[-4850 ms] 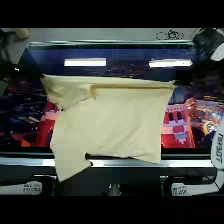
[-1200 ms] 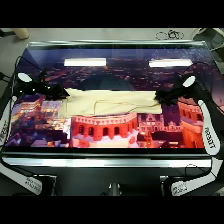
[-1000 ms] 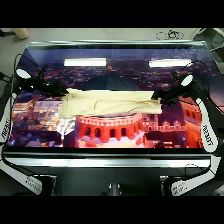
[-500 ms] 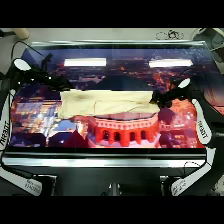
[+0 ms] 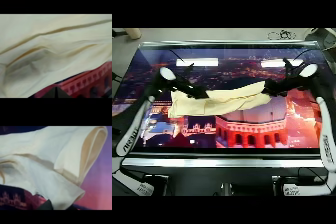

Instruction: Fold the shirts.

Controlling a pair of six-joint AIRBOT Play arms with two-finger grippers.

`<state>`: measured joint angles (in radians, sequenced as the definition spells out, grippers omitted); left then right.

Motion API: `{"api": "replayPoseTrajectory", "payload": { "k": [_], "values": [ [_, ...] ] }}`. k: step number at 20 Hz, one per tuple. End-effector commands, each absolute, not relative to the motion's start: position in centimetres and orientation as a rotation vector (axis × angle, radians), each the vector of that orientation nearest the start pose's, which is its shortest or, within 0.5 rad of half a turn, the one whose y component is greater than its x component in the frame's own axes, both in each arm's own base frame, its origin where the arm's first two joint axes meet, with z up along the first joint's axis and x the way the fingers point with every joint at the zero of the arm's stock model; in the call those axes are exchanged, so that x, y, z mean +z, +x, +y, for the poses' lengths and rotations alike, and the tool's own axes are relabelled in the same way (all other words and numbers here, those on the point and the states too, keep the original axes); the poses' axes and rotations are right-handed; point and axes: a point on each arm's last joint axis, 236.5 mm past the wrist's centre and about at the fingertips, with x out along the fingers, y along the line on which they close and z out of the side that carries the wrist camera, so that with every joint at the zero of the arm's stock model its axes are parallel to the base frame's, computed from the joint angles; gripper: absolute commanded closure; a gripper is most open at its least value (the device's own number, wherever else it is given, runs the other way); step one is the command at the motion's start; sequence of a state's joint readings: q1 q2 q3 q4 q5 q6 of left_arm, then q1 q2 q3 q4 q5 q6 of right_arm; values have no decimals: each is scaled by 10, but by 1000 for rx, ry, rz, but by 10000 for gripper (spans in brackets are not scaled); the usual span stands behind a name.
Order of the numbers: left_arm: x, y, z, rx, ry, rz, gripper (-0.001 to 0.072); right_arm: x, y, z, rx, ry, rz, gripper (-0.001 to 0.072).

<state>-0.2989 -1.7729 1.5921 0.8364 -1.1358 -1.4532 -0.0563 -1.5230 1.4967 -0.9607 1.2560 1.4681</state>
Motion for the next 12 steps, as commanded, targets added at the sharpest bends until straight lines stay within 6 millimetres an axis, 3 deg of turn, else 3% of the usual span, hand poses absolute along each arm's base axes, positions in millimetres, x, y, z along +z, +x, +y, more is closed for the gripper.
{"api": "replayPoseTrajectory", "payload": {
  "k": [1, 5, 7, 9, 10, 12],
  "values": [
    [-22, 420, -376, -721, -644, 1299, 679, 137, 399, 121, 473, 421, 1162, 692],
    [-41, 379, -479, -809, -920, 1355, 680, 191, 372, 127, 463, 466, 1067, 691],
    [-44, 375, -499, -866, -957, 1326, 681, 196, 371, 129, 471, 478, 1057, 691],
    [-29, 392, -481, -892, -899, 1257, 683, 199, 380, 136, 483, 533, 1036, 692],
    [-16, 407, -461, -894, -826, 1206, 684, 200, 387, 145, 508, 562, 1024, 692],
    [22, 442, -397, -846, -671, 1101, 684, 190, 406, 173, 542, 578, 1008, 691]
  ]
}}
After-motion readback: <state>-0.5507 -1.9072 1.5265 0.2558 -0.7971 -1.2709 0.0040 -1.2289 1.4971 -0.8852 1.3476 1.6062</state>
